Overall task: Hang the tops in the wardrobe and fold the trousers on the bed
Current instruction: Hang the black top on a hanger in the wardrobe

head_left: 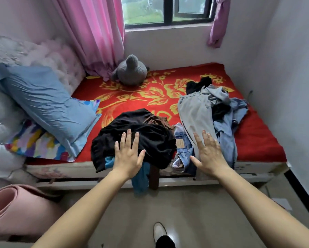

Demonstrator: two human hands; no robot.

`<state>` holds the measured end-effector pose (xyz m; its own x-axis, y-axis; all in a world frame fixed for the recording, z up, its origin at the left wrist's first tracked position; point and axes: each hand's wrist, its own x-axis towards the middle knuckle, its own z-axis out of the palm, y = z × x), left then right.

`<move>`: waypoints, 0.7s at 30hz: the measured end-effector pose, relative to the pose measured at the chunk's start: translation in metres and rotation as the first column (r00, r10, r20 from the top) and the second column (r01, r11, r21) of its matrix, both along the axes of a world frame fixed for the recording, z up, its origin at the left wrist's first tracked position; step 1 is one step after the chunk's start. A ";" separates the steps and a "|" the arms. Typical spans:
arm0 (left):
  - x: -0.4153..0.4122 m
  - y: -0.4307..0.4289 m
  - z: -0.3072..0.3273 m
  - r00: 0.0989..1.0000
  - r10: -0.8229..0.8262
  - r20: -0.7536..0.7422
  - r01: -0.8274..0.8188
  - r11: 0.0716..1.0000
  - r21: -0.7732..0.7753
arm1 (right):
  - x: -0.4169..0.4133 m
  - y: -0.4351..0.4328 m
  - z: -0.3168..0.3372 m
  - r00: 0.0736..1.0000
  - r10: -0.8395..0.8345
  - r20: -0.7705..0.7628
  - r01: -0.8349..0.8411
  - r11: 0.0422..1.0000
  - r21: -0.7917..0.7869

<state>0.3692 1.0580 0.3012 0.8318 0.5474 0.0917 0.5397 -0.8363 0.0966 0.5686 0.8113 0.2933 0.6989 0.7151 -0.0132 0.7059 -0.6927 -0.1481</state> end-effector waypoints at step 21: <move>0.177 0.113 -0.217 0.970 0.155 -0.185 -0.223 0.872 -0.437 | 0.166 0.177 -0.222 0.830 -0.140 -0.539 0.137 0.989 -0.047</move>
<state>0.5460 1.1711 0.0839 0.6939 0.6488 -0.3123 0.7190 -0.6002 0.3505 0.7349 0.9885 0.0717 0.6710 0.6099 -0.4216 0.4115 -0.7794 -0.4725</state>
